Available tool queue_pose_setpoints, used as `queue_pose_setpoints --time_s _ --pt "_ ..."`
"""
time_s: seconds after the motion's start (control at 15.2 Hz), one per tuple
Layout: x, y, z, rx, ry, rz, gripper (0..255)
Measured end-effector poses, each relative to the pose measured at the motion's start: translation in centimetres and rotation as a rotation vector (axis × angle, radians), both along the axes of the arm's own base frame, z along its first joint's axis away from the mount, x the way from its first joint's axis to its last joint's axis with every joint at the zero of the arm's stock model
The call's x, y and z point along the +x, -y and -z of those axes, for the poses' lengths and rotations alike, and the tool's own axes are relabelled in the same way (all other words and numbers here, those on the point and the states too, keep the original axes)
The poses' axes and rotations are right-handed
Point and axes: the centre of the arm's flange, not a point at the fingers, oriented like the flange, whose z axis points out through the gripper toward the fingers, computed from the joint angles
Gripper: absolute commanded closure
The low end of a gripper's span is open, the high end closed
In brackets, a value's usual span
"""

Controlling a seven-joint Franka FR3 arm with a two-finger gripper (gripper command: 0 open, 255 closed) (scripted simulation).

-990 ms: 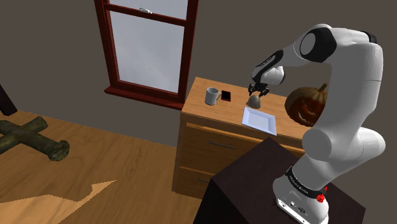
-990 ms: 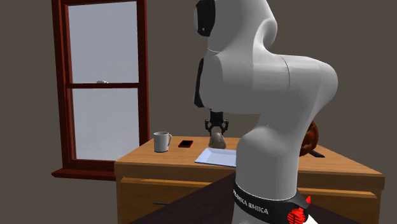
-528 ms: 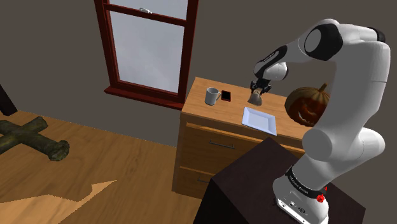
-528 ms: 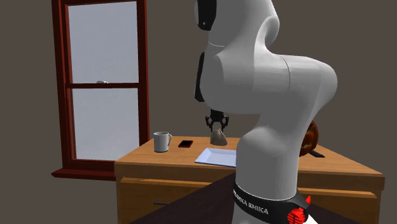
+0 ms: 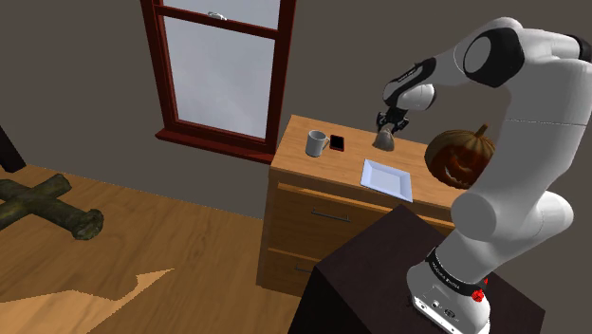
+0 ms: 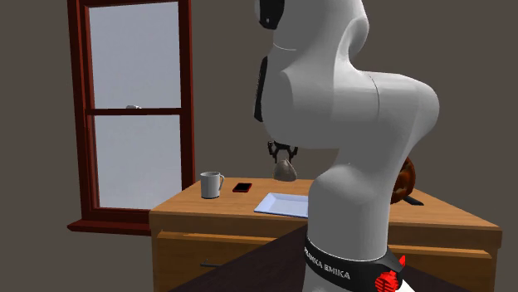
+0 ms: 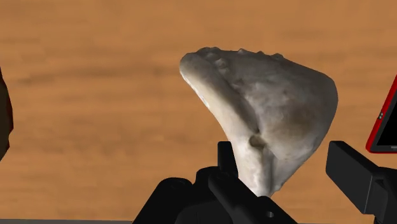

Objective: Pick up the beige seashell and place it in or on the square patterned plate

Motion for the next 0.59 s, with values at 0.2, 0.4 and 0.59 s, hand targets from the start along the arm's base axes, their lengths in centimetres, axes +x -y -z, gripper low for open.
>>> queue_pose_setpoints --time_s 0.2,0.4,0.59 --pt "-0.5 -0.3 -1.0 0.0 0.0 0.0 255" --pt "-3.1 -2.2 -1.8 0.0 -0.001 0.0 255" --pt "-6.3 -4.6 -2.3 0.0 -0.001 0.001 255"
